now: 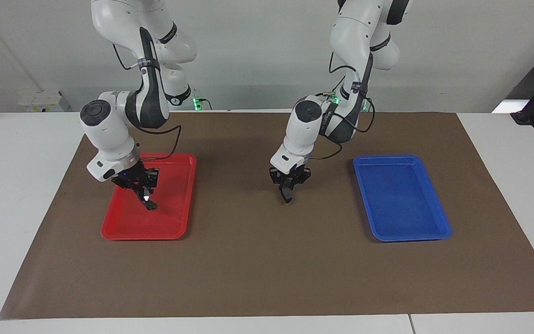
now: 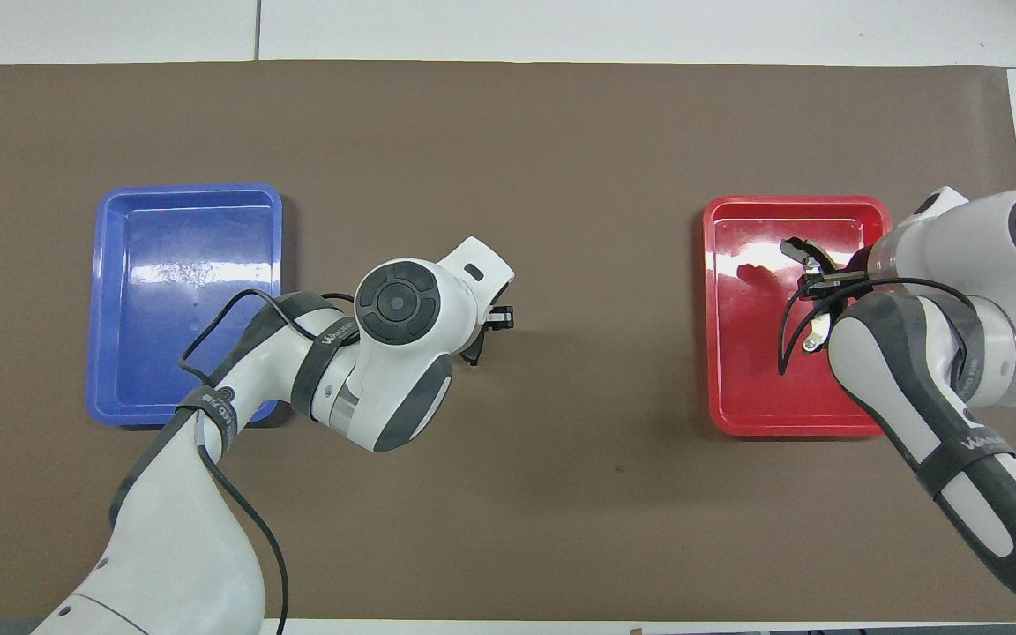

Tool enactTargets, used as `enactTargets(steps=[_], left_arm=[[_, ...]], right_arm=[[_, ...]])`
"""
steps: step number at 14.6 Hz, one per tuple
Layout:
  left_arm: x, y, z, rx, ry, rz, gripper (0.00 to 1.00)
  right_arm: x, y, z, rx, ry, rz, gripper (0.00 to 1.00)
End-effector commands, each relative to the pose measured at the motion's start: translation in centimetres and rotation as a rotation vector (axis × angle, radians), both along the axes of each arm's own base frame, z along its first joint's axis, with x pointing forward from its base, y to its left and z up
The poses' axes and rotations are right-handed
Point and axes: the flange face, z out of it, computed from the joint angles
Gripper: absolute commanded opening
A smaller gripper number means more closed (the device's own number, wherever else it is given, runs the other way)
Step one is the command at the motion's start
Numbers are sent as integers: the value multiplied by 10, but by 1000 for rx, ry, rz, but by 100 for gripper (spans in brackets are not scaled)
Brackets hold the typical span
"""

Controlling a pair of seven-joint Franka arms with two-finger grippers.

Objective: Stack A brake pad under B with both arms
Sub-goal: 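Place the flat pad mid-table with the left gripper while the right gripper lifts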

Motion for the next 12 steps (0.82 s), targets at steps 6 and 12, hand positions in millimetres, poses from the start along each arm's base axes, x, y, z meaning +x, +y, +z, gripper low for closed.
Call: enactTargets(steps=[6, 12], left_arm=[[7, -1, -3, -14, -18, 50, 100], [61, 115, 70, 18, -12, -1, 100]], right_arm=[[5, 73, 23, 24, -8, -63, 0], [-6, 186, 31, 39, -37, 8, 0]])
